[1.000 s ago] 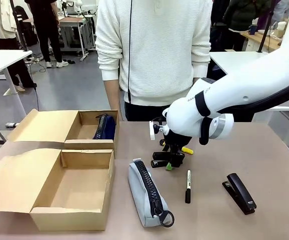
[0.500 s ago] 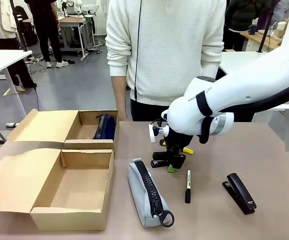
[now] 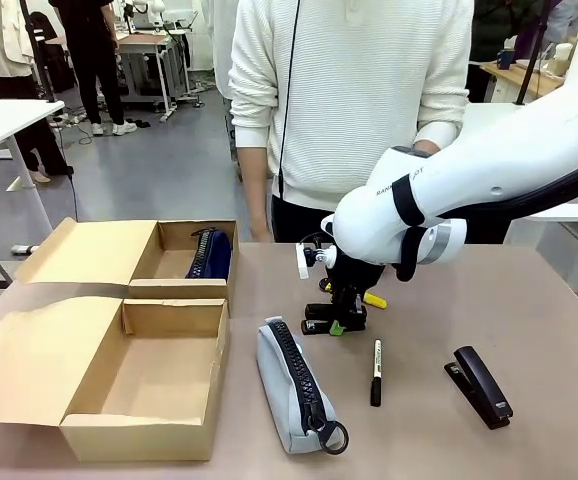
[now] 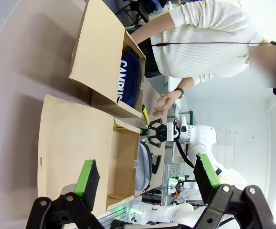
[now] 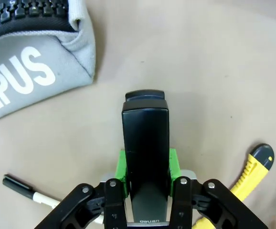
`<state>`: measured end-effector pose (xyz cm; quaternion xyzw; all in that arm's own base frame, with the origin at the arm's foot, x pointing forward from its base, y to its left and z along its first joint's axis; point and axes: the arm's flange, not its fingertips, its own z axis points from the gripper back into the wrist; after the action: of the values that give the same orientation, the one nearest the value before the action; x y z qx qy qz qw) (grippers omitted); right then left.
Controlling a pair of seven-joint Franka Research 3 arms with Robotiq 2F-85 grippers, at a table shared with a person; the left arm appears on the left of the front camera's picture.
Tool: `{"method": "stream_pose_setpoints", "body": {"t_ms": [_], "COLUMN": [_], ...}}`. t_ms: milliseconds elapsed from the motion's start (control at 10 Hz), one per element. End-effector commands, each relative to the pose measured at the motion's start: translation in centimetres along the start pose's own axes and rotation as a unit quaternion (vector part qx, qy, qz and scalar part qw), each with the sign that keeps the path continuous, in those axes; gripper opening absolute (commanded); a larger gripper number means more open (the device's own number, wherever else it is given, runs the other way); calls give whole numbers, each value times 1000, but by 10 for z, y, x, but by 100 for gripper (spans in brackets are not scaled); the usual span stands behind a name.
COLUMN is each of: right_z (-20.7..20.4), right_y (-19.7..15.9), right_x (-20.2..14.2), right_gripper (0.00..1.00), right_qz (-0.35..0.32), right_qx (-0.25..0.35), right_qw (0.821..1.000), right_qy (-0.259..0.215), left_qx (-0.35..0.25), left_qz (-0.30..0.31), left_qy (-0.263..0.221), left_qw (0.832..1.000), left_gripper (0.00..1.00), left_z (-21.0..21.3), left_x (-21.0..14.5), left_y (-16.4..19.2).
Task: Place items inside the box.
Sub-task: Pick up a Pencil pouch or Stapler and place it inside the Mailer Box closest to the robot.
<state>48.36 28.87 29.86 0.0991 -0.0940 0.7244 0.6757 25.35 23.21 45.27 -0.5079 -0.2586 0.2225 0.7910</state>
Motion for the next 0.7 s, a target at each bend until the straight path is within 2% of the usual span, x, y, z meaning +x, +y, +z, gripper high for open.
{"method": "stream_pose_setpoints", "body": {"t_ms": [0,200,300,600], "right_z": [-7,0,1,-1], "right_y": [3,9,11,10], "right_x": [-2,0,0,1], "right_gripper": [0,0,22,22], "right_qz": [-7,-13,-16,-24], "right_qx": [10,5,-2,-3], "right_qw": [1000,1000,1000,1000], "right_qy": [12,-1,14,17], "left_qx": [-12,-12,-12,-12], "left_qz": [-8,-8,-8,-8], "left_qy": [-4,-4,-4,-4], "left_qw": [1000,1000,1000,1000], "left_gripper": [100,100,100,100], "left_z": [0,0,0,0], "left_x": [0,0,0,0], "left_y": [0,0,0,0]}}
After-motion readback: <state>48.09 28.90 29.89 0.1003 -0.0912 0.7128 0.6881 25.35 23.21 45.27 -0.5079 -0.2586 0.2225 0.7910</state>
